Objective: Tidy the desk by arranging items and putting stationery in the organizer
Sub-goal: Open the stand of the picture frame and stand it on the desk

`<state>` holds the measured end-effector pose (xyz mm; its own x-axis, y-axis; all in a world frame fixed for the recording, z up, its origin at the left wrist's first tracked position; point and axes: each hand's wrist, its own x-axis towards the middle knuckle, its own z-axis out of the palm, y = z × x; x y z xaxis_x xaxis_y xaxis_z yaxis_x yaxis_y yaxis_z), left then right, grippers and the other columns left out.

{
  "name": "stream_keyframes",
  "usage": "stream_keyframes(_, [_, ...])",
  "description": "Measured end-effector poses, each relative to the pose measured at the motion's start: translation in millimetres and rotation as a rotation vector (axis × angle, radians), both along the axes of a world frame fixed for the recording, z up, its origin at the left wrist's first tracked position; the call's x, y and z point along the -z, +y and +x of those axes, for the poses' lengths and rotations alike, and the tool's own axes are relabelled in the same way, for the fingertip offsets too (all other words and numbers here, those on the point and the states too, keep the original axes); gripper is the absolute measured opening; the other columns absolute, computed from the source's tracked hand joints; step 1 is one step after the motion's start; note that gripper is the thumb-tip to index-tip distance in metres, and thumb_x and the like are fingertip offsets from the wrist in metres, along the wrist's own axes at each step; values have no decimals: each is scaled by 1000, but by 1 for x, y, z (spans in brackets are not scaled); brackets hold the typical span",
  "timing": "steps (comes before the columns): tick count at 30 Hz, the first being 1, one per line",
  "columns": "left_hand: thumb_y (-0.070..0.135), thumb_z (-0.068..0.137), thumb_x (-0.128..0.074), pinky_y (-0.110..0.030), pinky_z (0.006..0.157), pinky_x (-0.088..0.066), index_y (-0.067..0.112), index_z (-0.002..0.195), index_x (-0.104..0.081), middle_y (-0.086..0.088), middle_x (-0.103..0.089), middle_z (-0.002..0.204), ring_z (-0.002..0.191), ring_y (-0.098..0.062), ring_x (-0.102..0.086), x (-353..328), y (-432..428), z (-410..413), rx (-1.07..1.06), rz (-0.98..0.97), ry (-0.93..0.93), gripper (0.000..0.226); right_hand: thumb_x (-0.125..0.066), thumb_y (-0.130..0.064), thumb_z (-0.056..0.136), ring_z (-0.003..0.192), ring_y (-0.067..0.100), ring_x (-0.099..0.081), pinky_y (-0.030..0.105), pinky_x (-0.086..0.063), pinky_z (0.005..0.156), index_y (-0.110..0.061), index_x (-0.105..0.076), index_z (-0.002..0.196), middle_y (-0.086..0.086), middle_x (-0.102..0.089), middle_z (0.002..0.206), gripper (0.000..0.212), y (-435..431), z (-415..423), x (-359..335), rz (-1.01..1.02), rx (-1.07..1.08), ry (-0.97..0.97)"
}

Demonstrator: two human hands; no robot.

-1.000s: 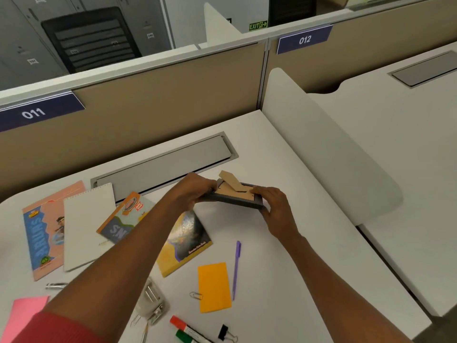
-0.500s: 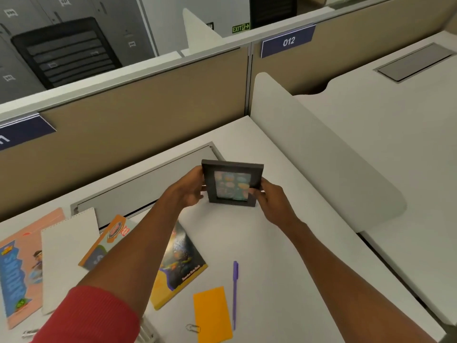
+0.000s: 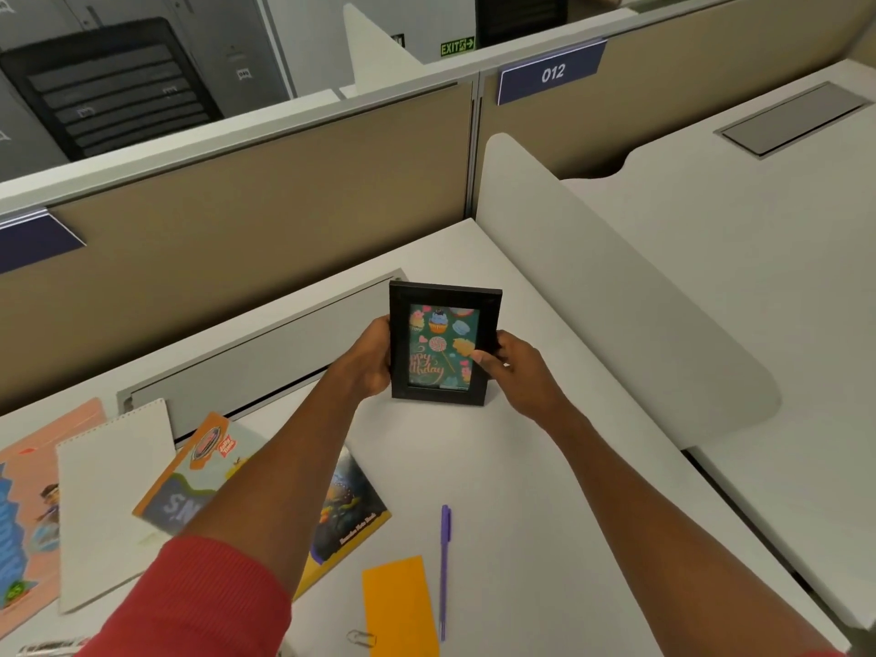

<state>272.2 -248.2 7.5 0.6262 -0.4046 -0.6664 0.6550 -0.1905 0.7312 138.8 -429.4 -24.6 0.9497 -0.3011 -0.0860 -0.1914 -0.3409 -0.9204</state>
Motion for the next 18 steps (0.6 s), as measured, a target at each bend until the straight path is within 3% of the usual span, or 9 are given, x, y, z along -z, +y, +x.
stream_keyframes(4, [36, 106, -30, -47, 98, -53, 13, 121, -66, -7, -74, 111, 108, -28, -69, 9, 10, -3, -41, 33, -90, 45, -61, -32, 97, 100, 10, -69, 26, -60, 81, -15, -59, 124, -4, -70, 114, 31, 3, -4, 1, 14, 9, -6])
stream_keyframes(8, [26, 105, -35, -44, 95, -56, 8, 113, -65, -12, -73, 107, 104, -28, -69, 18, 15, -18, -205, 23, -110, 36, -65, -25, 96, 102, 12, -68, 29, -60, 84, -15, -58, 121, -1, -71, 114, 28, 8, -13, 9, 49, 35, -7])
stream_keyframes(18, [30, 106, -37, -38, 86, -58, 17, 95, -68, -3, -75, 92, 91, -21, -72, 25, 0, -41, -345, -38, -92, 36, -62, -18, 98, 103, 9, -68, 22, -58, 84, -12, -60, 126, -1, -71, 114, 29, 10, -22, 19, 8, 106, -46])
